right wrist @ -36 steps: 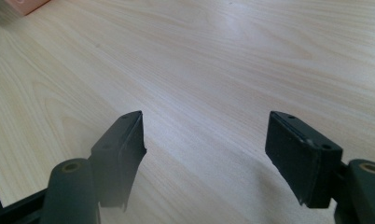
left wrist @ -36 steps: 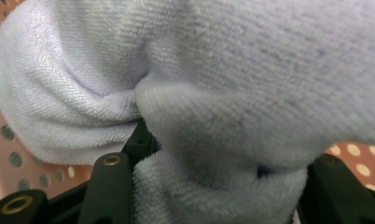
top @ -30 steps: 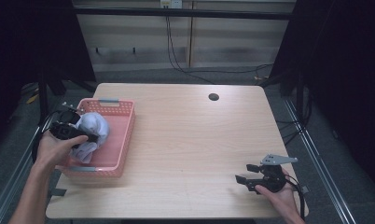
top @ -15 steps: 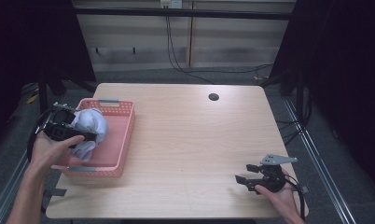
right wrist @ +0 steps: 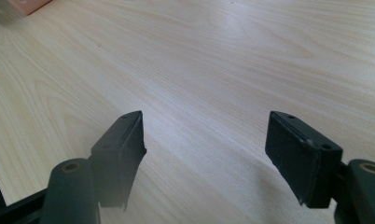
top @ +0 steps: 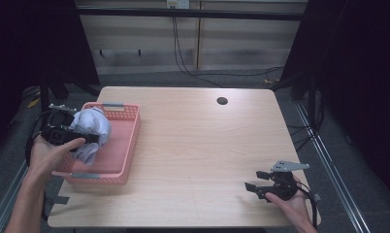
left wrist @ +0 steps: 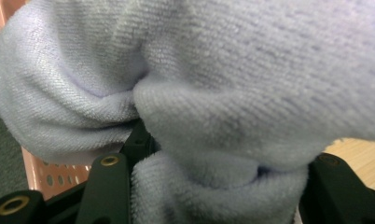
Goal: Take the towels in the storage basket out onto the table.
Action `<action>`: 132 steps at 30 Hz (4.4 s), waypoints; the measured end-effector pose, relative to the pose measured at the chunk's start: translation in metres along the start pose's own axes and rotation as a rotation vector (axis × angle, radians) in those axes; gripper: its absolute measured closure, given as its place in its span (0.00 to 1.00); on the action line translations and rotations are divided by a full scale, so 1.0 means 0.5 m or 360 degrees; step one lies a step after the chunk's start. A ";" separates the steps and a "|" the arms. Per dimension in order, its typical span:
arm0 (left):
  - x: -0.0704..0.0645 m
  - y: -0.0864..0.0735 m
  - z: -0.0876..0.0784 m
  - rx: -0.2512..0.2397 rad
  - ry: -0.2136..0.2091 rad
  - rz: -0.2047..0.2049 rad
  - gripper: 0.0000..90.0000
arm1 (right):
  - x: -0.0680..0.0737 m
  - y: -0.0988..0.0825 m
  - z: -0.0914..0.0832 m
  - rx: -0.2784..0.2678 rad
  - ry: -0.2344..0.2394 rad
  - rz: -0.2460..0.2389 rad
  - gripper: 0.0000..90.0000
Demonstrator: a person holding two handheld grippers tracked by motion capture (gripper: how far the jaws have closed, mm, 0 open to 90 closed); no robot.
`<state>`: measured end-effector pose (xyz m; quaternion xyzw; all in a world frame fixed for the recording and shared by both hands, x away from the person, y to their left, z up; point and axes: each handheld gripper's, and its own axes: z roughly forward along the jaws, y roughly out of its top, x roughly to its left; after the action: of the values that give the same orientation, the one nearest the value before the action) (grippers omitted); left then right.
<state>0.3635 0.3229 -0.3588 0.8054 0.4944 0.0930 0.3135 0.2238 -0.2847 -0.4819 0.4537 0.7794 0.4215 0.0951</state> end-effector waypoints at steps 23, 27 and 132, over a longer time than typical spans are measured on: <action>-0.082 0.036 -0.050 -0.0234 -0.0046 0.0115 0.51 | -0.002 -0.001 -0.004 -0.0005 0.0003 0.0001 0.31; -0.097 0.035 -0.058 -0.0299 -0.0064 0.0109 0.51 | -0.002 -0.001 -0.004 -0.0009 0.0004 -0.0007 0.31; -0.415 -0.006 0.302 -0.0176 -0.0546 0.0524 0.24 | 0.091 0.193 0.073 -0.0200 0.0213 -0.0241 0.42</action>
<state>0.3281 0.0840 -0.4460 0.8607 0.2901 0.0317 0.4172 0.2779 -0.2057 -0.4227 0.3574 0.7881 0.4906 0.1027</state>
